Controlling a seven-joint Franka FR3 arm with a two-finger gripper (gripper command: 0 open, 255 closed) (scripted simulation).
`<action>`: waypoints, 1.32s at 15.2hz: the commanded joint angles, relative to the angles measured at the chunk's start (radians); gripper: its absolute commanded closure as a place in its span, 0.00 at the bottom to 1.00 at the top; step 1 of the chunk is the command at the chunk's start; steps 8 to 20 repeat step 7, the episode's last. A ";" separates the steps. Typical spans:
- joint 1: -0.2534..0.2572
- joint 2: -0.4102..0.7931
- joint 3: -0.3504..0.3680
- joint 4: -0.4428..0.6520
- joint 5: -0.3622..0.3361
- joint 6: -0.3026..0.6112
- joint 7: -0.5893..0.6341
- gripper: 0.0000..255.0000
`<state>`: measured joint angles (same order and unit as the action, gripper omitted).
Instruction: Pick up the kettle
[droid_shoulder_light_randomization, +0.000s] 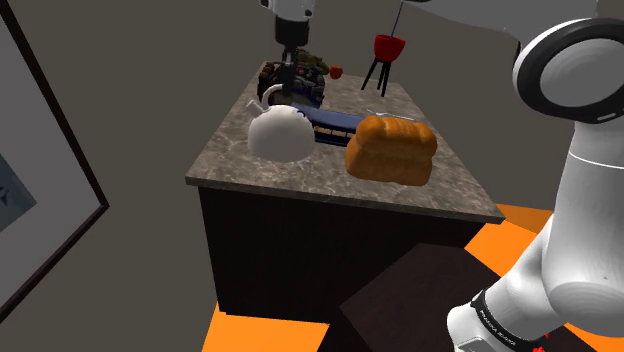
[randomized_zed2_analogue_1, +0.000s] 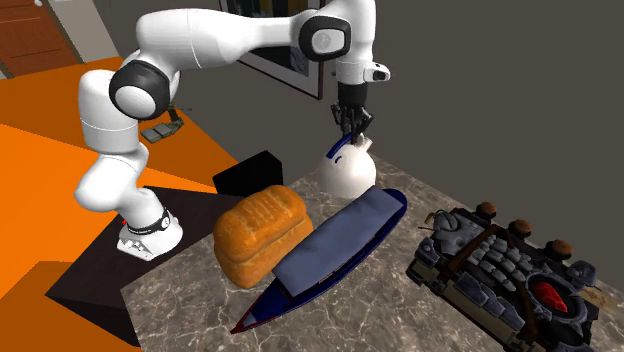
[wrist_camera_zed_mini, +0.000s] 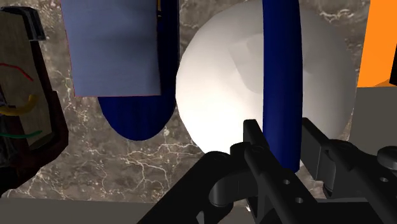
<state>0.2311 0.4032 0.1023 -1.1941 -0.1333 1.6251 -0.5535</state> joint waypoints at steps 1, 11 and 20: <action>0.002 0.007 0.000 0.039 -0.001 -0.030 -0.003 1.00; 0.007 0.035 -0.001 0.140 -0.003 -0.103 -0.009 1.00; 0.007 0.035 -0.001 0.140 -0.003 -0.103 -0.009 1.00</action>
